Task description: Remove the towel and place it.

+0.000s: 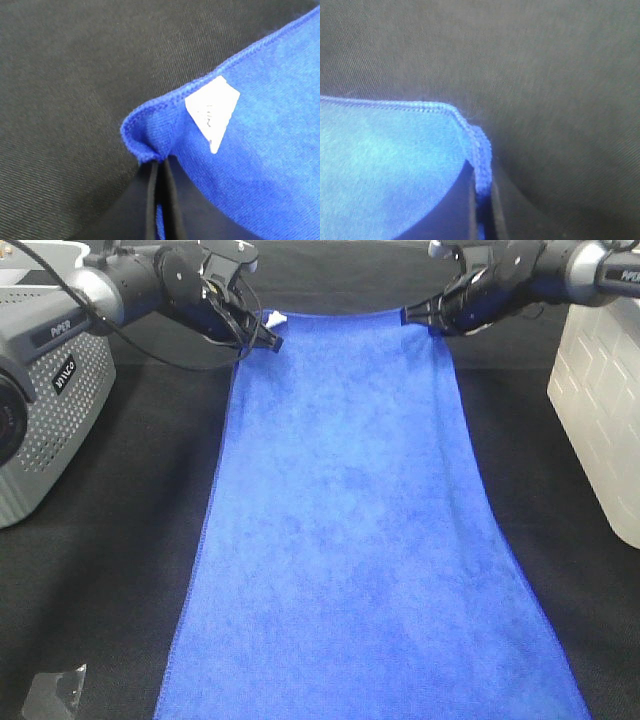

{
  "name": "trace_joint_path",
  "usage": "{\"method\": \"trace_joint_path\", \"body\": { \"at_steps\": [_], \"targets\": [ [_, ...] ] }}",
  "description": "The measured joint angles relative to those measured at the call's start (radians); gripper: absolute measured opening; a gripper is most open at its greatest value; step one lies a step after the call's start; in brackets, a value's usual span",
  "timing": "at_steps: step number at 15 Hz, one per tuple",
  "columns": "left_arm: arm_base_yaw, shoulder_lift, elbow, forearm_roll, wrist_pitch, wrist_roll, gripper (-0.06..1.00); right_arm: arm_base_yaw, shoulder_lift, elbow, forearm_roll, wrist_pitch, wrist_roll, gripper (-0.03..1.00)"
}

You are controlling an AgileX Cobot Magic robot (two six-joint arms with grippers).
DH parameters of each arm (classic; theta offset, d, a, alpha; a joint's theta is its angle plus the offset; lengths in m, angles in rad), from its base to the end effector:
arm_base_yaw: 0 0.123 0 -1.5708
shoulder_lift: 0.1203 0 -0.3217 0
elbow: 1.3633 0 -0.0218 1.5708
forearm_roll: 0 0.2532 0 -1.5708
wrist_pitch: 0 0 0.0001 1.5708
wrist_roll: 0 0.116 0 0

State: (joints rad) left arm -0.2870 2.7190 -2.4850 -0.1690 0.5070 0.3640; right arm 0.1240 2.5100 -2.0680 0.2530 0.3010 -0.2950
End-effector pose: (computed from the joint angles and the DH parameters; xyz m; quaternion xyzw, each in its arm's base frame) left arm 0.6235 -0.1939 0.1335 0.2402 0.8620 -0.0524 0.4434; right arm 0.6120 0.0850 0.1431 -0.0955 0.8896 0.0490 0.4440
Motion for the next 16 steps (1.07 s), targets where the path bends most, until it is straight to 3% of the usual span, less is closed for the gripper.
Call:
{"method": "trace_joint_path", "body": {
  "at_steps": [3,8,10,13,14,16],
  "targets": [
    [0.0,0.027,0.0,0.012,-0.015,0.0,0.0,0.0,0.023,0.0,0.001,0.003,0.0,0.01],
    [0.0,0.046,0.0,0.013,-0.039,0.0,0.0,0.0,0.041,0.0,0.002,-0.004,0.0,0.18],
    [0.0,0.047,0.0,0.013,-0.049,0.0,0.0,0.0,0.043,0.0,0.002,-0.005,-0.001,0.3],
    [0.0,0.047,0.0,0.013,-0.061,0.0,0.02,0.0,0.043,0.0,0.001,-0.005,-0.001,0.58],
    [0.0,0.047,0.0,0.014,-0.063,0.0,0.08,0.0,0.043,0.0,-0.001,0.007,-0.001,0.61],
    [0.0,0.047,0.0,0.042,-0.066,0.0,0.31,0.0,0.04,0.0,-0.012,0.048,-0.001,0.63]
  ]
}}
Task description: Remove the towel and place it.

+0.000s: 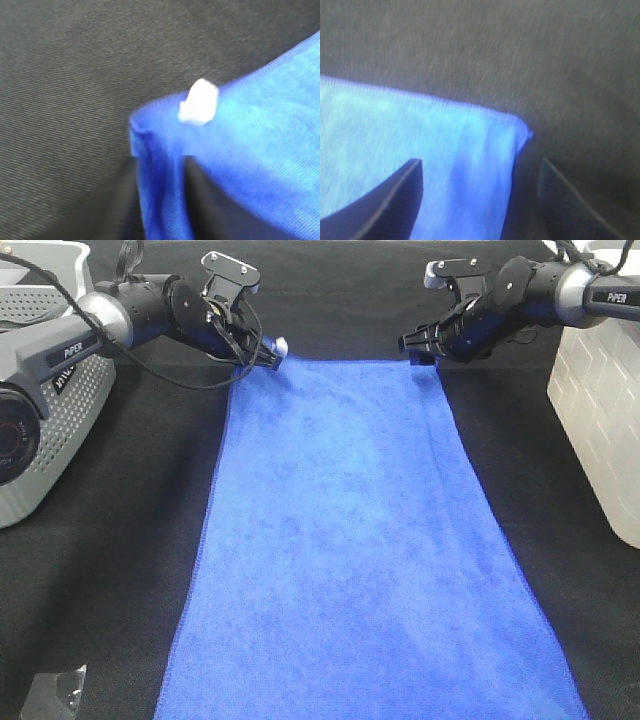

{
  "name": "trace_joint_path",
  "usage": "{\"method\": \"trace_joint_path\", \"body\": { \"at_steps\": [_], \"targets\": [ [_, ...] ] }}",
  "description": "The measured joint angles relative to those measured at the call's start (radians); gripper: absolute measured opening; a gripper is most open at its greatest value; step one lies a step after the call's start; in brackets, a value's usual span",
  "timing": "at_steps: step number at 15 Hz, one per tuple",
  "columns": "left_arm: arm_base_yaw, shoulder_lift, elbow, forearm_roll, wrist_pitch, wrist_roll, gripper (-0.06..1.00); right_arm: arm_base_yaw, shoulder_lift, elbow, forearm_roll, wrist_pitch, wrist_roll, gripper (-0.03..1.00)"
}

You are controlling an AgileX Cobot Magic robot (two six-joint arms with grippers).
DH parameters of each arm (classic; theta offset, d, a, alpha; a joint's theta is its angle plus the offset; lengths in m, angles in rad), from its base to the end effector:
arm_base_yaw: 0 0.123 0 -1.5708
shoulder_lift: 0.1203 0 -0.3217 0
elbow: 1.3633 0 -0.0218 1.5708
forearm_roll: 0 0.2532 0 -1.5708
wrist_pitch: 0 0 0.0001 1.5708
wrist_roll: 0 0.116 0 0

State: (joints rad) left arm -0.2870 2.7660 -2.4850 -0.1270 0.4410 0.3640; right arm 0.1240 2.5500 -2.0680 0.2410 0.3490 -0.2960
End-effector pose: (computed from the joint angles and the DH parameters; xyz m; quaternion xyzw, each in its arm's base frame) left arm 0.6287 -0.1921 0.1084 0.2479 0.8564 -0.0327 0.4518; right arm 0.6086 0.0854 0.1142 -0.1045 0.9072 0.0485 0.4046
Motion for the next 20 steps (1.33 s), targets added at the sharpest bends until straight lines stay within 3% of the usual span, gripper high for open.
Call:
{"method": "trace_joint_path", "body": {
  "at_steps": [1,2,3,6,10,11,12,14,17,20],
  "targets": [
    [0.0,0.0,0.0,0.023,-0.016,-0.018,0.56,0.0,-0.014,0.0,-0.009,0.034,0.0,0.64],
    [0.0,0.0,0.0,0.035,-0.024,-0.046,0.7,0.0,-0.033,0.0,-0.01,0.06,0.0,0.64],
    [0.0,0.0,0.0,0.05,-0.026,-0.071,0.77,0.0,-0.055,0.0,-0.01,0.089,0.0,0.64],
    [0.0,-0.012,0.0,0.084,0.033,-0.132,0.81,0.0,-0.125,0.0,-0.01,0.205,0.0,0.64],
    [0.0,-0.138,0.0,0.084,0.322,-0.297,0.84,0.0,-0.232,0.0,-0.021,0.429,0.081,0.8],
    [0.0,-0.176,0.0,0.084,0.395,-0.338,0.85,0.0,-0.267,0.0,-0.045,0.492,0.114,0.82],
    [0.0,-0.176,0.0,0.084,0.395,-0.338,0.85,0.0,-0.267,0.0,-0.045,0.492,0.114,0.82],
    [0.0,-0.268,0.0,0.076,0.54,-0.376,0.86,0.0,-0.35,0.0,-0.091,0.587,0.165,0.83],
    [0.0,-0.345,-0.001,0.083,0.583,-0.415,0.86,0.0,-0.458,0.0,-0.107,0.694,0.181,0.83],
    [0.0,-0.4,-0.002,0.207,0.668,-0.422,0.86,-0.003,-0.543,0.0,-0.18,0.797,0.227,0.83]
  ]
}}
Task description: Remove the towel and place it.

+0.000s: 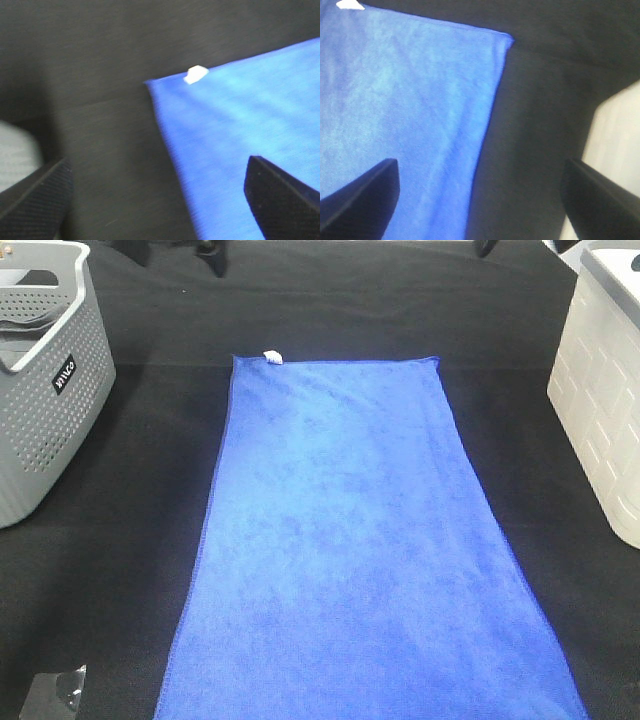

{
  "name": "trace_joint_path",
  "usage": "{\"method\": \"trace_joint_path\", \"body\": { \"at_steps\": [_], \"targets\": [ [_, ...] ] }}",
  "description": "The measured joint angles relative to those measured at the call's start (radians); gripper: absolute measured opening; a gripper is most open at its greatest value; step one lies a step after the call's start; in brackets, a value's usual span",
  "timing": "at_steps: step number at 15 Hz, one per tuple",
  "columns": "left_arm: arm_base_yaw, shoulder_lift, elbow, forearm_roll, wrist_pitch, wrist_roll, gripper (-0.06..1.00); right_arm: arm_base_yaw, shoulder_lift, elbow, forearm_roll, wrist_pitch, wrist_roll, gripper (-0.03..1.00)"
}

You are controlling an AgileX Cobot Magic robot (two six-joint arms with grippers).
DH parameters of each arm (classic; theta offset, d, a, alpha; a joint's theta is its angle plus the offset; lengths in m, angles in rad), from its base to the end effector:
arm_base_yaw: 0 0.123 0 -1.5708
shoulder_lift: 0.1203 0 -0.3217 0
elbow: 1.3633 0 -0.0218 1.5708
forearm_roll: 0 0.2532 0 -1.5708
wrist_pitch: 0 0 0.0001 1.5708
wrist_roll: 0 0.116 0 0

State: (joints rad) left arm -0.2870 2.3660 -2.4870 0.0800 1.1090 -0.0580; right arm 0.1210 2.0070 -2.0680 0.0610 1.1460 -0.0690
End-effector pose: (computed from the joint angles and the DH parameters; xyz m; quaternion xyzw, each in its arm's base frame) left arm 0.5492 -0.1534 0.3020 0.1128 0.9369 -0.0173 0.3304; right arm 0.4756 0.0643 0.3578 -0.0868 0.9549 0.0375 0.2816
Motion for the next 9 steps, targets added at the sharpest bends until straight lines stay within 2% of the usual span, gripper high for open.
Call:
{"method": "trace_joint_path", "body": {
  "at_steps": [2,3,6,9],
  "targets": [
    [0.022,-0.03,0.0,0.099,0.071,-0.027,0.86,-0.024,-0.052,0.0,-0.037,0.036,0.042,0.83],
    [0.053,-0.045,0.0,0.102,0.094,-0.035,0.86,-0.052,-0.07,0.0,-0.05,0.058,0.056,0.83],
    [0.163,-0.085,0.001,0.015,0.102,-0.012,0.86,-0.127,-0.119,0.006,-0.068,0.071,0.076,0.82],
    [0.27,-0.17,0.025,-0.126,0.104,0.009,0.86,-0.13,-0.247,0.096,-0.107,0.071,0.092,0.8]
  ]
}}
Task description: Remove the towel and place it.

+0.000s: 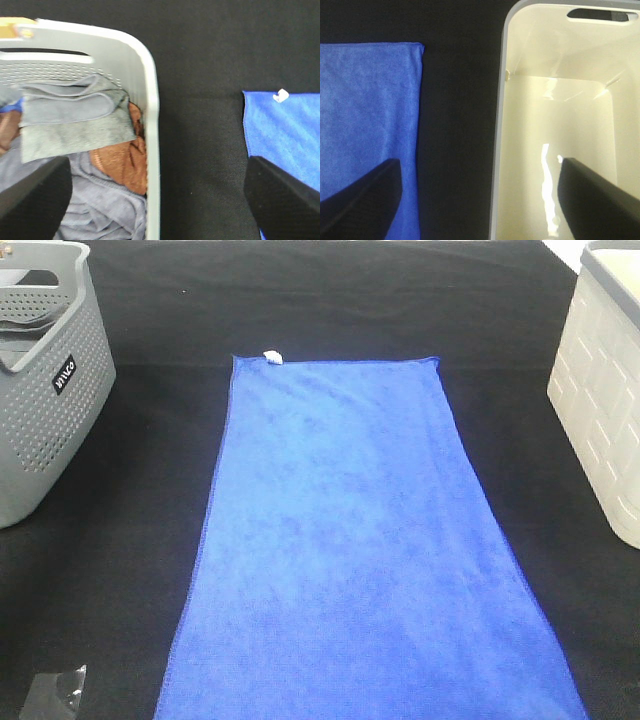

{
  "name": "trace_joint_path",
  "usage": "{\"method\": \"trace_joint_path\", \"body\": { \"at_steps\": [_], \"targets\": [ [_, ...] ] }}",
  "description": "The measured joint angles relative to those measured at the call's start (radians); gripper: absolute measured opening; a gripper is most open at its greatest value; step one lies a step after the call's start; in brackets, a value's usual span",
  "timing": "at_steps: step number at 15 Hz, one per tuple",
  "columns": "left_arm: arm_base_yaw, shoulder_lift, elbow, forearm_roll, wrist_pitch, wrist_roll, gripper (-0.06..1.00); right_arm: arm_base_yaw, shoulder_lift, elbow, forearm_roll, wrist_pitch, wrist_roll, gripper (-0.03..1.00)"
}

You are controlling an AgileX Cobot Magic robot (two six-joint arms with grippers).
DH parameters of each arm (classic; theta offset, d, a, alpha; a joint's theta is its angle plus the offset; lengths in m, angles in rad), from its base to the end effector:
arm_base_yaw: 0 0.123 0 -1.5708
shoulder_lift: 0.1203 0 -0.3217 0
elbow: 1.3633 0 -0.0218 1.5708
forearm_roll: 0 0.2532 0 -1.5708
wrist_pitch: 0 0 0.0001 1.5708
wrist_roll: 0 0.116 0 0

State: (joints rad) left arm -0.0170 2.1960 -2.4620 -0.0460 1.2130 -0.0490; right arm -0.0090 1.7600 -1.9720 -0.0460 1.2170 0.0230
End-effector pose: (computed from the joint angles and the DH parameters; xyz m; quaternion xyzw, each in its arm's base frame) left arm 0.5237 -0.0139 0.3796 -0.0150 0.9371 -0.0345 0.3470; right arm 0.4038 -0.0086 0.4328 0.0145 0.9468 -0.0207 0.3208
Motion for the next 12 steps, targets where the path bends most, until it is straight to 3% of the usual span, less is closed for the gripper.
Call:
{"method": "trace_joint_path", "body": {
  "at_steps": [2,6,12],
  "targets": [
    [0.04,-0.091,0.116,-0.001,-0.001,0.003,0.86,0.0,-0.085,0.096,0.002,0.0,0.029,0.76],
    [0.108,-0.367,0.51,0.001,0.0,0.073,0.86,0.0,-0.323,0.345,0.015,0.002,0.032,0.75],
    [0.11,-0.876,1.047,-0.004,-0.118,0.087,0.86,0.0,-0.724,0.619,0.046,0.002,0.032,0.74]
  ]
}}
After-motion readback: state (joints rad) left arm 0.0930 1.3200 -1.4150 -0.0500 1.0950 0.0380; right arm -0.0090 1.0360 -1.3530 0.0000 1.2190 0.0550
